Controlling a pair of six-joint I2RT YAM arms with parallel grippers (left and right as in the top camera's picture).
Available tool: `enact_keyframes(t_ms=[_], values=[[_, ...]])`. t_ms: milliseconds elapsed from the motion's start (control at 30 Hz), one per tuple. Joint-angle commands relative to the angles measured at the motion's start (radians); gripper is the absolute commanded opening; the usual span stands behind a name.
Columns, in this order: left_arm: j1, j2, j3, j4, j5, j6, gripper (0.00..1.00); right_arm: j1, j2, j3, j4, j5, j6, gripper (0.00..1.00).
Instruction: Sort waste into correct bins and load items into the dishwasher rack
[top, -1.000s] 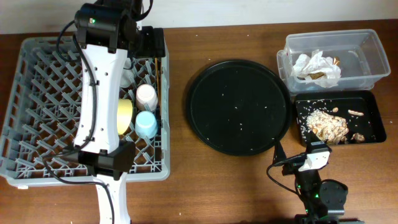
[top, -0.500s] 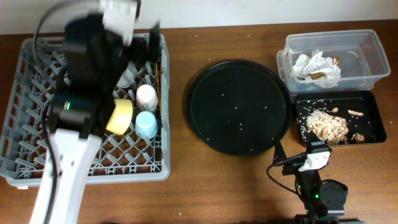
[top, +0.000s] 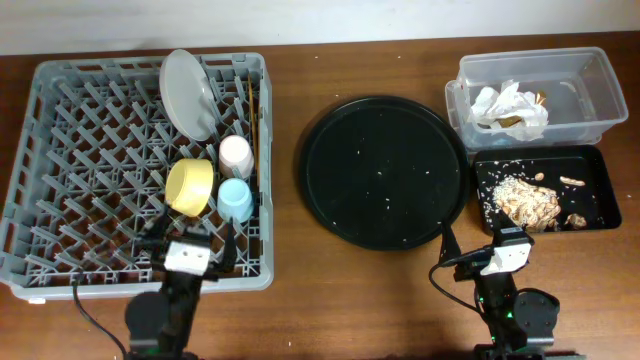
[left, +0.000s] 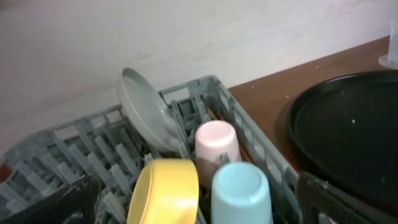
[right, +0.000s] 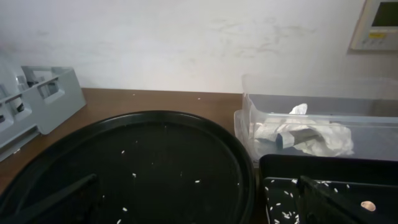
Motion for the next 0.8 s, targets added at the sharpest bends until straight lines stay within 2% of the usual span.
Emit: enact_keyframes(t_ms=[0,133,200,767], values=[[0.003,-0.142,-0.091,-0.006,-0.031,0.017,0.99,0.005,-0.007,-0.008,-0.002,0.005,0.001,0.98],[0.003,-0.261,-0.124,-0.180,-0.076,0.016,0.99,0.005,-0.007,-0.008,-0.002,0.005,0.001,0.98],[0.003,-0.306,-0.124,-0.174,-0.079,0.013,0.99,0.005,-0.007,-0.008,-0.002,0.005,0.001,0.98],[0.003,-0.302,-0.124,-0.175,-0.080,0.013,0.99,0.005,-0.007,-0.008,-0.002,0.005,0.001,0.98]])
